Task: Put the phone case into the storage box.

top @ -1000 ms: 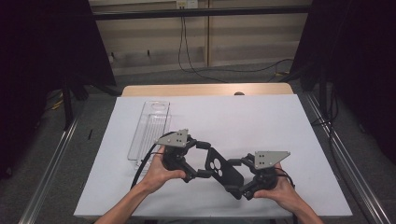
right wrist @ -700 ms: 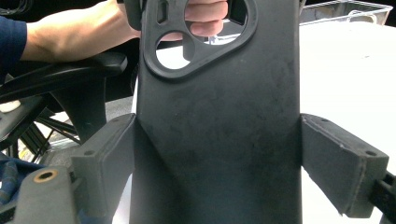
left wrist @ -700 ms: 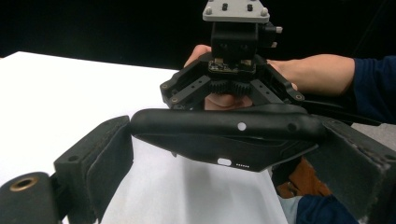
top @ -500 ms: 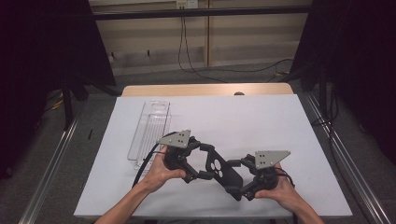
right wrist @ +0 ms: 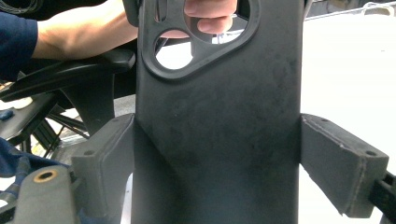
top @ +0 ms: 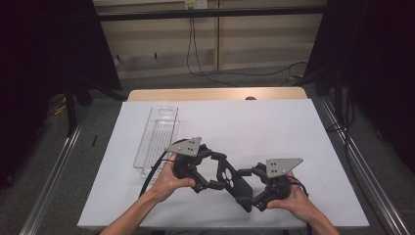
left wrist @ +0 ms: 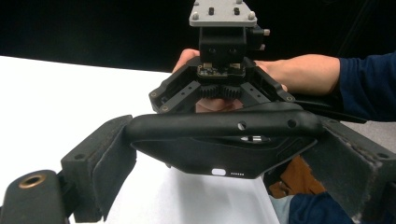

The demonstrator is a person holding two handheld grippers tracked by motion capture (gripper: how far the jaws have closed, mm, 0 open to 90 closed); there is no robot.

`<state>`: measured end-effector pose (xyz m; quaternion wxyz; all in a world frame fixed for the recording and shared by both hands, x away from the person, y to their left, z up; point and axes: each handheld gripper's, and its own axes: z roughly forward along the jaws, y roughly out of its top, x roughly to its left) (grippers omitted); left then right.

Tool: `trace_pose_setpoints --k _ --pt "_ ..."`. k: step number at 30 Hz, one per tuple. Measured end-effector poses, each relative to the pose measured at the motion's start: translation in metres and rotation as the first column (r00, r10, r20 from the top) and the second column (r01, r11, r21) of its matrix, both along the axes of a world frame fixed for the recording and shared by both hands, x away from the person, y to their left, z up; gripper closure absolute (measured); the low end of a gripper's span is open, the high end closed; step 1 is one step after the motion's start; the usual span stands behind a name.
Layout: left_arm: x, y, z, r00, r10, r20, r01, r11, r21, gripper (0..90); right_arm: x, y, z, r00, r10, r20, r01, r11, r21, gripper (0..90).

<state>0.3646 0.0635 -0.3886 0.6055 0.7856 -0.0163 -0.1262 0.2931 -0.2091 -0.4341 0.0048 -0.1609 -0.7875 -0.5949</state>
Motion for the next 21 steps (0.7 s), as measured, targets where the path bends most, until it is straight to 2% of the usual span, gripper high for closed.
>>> trace_pose_setpoints --k 4,16,21 --pt "0.0004 -0.0006 0.0003 0.9999 -0.001 -0.011 0.001 1.0000 -0.009 7.9 0.0001 0.0007 -0.0004 1.0000 0.008 -0.001 -0.008 1.0000 -0.005 14.3" --pt "-0.0004 -0.0004 -0.0006 0.9998 -0.021 -0.007 0.021 0.9998 0.000 11.0 -0.0001 0.0014 -0.0011 0.9998 0.015 -0.009 -0.015 0.9999 0.003 14.2" --pt "-0.0006 -0.0024 -0.0018 0.9994 -0.025 -0.023 0.025 0.9997 0.000 11.6 -0.0004 0.0020 -0.0007 0.9999 0.015 0.001 -0.015 0.9999 0.001 14.2"
